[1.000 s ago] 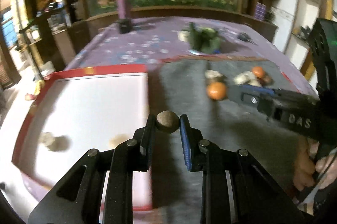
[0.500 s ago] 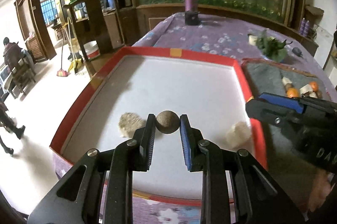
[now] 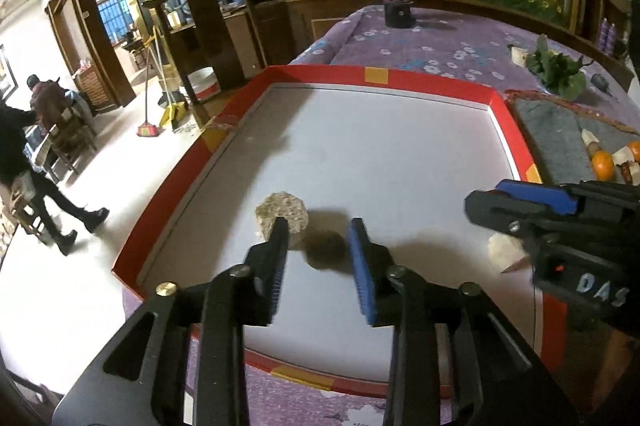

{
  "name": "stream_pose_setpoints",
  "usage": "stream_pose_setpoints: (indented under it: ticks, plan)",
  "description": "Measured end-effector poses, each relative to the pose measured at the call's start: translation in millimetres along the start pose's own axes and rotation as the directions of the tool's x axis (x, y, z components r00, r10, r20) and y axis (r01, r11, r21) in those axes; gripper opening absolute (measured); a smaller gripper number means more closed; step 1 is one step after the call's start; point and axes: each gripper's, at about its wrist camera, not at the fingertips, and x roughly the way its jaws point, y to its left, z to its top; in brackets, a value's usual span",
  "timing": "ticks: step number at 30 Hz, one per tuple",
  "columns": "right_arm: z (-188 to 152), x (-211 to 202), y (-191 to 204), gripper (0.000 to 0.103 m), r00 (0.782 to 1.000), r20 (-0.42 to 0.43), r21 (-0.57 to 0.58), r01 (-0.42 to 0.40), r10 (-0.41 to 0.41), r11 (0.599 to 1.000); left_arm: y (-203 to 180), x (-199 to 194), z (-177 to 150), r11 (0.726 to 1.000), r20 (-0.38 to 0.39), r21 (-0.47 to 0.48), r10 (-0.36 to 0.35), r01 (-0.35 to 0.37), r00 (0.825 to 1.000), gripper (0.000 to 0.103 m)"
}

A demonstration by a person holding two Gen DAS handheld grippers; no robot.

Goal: Organize fruits
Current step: 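Carry the date and brown fruit into the tray and open both grippers, then move both open grippers back over the fruits on the felt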

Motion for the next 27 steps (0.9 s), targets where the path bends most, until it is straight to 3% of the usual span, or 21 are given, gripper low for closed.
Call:
stream_pose_setpoints:
  ticks: [4,10,27]
  plan:
    - [-1,-18,-9,0.04,0.996,0.084,0.032,-0.015,0.013,0.999,1,-7,3,1.0,0.027,-0.01,0.024,-0.024,0.999,0.049]
    - [-3,-48,-30,0.041,0.988,0.154,0.071,-0.006,-0.005,0.997,-10,-22,11,1.0,0.067,0.008,0.028,-0.029,0.997,0.058]
    - [-27,-126,-119,0.042,0.96,0.274,0.251,-0.009,-0.062,0.968,-84,-60,30,0.99,0.13,0.142,-0.041,0.022,0.991,0.058]
